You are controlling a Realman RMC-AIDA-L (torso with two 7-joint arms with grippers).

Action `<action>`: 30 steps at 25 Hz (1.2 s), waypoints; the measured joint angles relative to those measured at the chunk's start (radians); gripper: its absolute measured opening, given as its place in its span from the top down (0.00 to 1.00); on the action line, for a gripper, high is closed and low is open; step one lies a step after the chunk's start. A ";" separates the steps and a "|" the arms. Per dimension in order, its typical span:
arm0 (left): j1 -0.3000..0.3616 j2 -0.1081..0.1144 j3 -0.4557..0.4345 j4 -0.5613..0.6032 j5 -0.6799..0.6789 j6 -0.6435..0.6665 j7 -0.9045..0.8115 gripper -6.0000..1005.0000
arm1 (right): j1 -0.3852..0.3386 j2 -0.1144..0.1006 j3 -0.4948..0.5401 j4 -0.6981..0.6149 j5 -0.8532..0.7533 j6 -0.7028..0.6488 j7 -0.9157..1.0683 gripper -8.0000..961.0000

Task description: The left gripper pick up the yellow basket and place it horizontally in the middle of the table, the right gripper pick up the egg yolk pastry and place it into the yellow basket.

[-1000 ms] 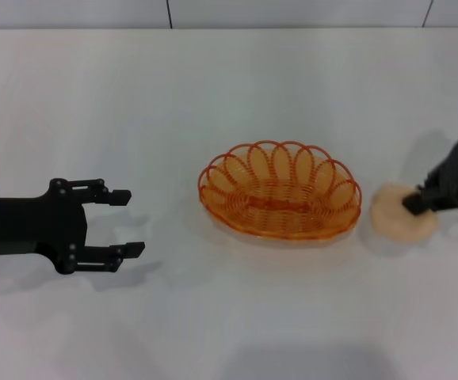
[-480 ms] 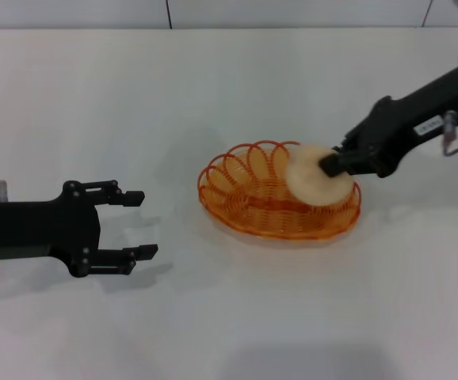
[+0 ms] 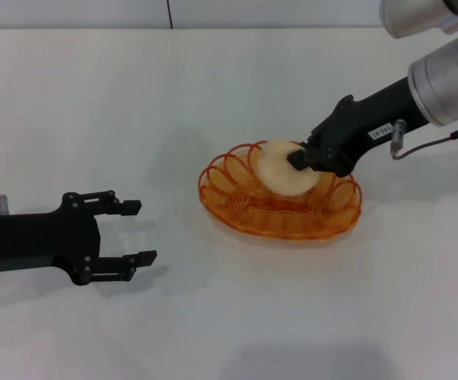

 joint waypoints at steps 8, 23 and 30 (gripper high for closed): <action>0.001 0.001 0.000 -0.002 0.003 -0.009 -0.008 0.24 | -0.003 0.001 -0.005 0.062 0.035 0.046 -0.032 0.92; -0.015 0.005 -0.003 -0.002 -0.003 -0.012 -0.015 0.24 | -0.100 -0.008 0.122 0.069 0.097 0.030 -0.192 0.57; -0.039 0.008 -0.003 -0.002 0.016 -0.012 -0.058 0.24 | -0.216 -0.012 0.237 0.168 0.230 -0.051 -0.508 0.18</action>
